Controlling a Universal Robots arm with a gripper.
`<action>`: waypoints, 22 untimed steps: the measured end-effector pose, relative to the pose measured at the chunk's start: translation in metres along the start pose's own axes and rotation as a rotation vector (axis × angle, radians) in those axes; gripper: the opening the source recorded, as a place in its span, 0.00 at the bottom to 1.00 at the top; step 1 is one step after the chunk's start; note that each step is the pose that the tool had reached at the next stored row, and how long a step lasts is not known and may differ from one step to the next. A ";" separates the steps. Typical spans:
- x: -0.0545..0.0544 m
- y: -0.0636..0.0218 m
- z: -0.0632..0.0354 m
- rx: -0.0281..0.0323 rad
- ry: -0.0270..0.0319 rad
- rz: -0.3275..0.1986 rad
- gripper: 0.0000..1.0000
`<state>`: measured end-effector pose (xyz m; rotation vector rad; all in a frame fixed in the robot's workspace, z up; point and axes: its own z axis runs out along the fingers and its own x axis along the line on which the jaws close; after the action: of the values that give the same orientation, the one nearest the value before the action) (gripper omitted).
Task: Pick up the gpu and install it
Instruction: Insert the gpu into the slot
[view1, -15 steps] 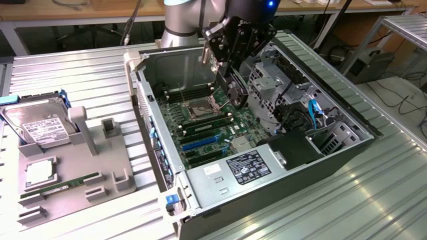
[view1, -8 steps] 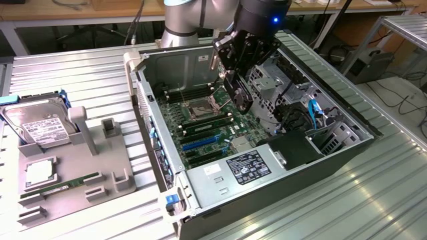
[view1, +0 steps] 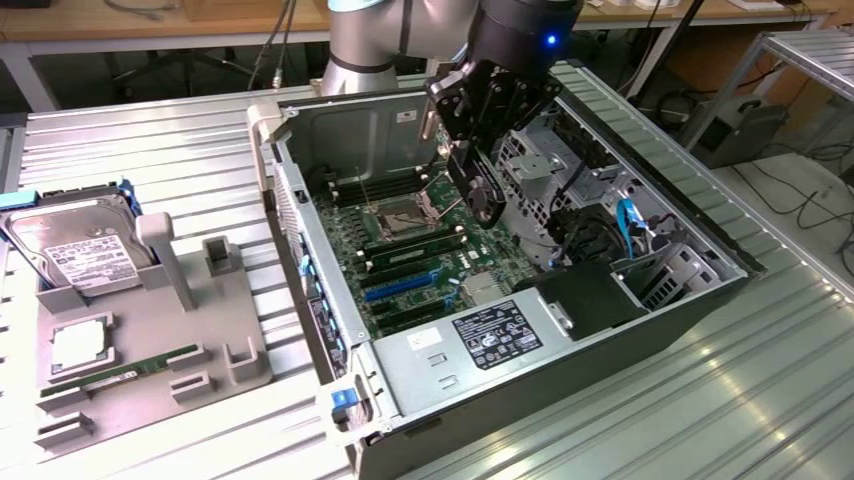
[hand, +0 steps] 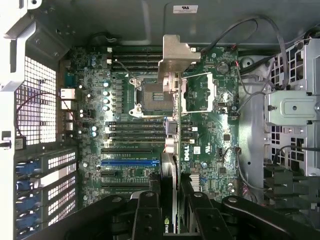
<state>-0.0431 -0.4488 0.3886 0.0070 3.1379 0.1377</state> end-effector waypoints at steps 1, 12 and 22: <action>0.000 0.0000 0.0000 0.0000 0.0000 0.000 0.26; 0.000 0.0000 0.0002 -0.0013 0.0073 -0.094 0.26; 0.000 -0.0001 0.0009 -0.0016 0.0252 -0.296 0.26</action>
<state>-0.0432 -0.4488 0.3877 -0.4600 3.1163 0.1391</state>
